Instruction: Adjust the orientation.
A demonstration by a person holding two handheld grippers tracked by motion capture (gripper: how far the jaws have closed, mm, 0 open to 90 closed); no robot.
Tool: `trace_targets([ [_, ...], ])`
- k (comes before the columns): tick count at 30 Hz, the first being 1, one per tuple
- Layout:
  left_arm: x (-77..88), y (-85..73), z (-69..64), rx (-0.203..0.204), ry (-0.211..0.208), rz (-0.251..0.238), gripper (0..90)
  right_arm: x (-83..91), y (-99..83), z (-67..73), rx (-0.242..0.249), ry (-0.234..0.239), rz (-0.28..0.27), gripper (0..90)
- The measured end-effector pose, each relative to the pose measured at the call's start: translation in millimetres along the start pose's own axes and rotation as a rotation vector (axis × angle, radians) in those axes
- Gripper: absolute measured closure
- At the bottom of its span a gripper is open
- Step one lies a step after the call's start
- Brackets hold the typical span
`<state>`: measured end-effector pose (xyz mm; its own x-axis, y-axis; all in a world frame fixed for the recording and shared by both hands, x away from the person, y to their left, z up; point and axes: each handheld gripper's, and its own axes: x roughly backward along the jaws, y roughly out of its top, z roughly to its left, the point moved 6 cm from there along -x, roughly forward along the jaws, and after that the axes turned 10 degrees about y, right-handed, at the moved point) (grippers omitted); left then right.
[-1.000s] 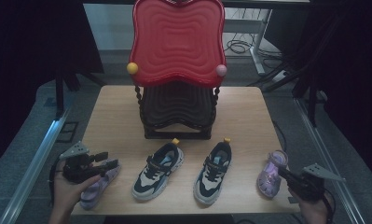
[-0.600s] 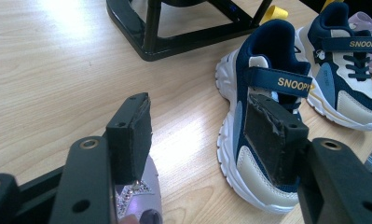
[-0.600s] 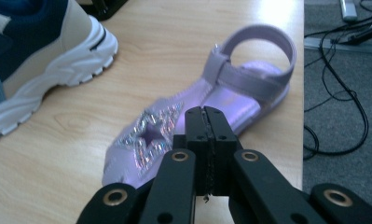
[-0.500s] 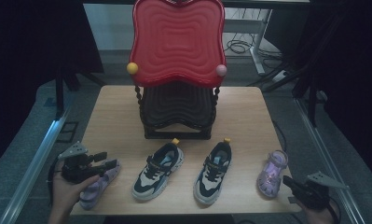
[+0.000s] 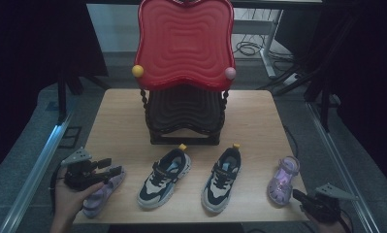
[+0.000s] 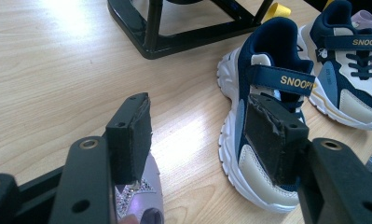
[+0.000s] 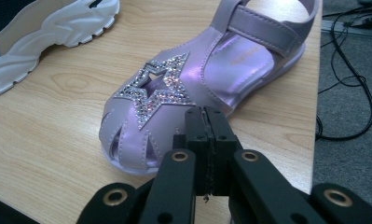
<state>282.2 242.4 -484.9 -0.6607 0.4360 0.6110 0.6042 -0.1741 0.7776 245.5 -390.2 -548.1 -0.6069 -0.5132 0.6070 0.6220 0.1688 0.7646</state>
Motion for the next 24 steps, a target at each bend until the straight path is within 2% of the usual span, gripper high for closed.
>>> trace_targets([
  [24,-4.6,-2.0,0.2,0.003,-0.006,0.01,40.9,-7.2,3.3,8.1,0.032,0.038,0.024,89.7],
])
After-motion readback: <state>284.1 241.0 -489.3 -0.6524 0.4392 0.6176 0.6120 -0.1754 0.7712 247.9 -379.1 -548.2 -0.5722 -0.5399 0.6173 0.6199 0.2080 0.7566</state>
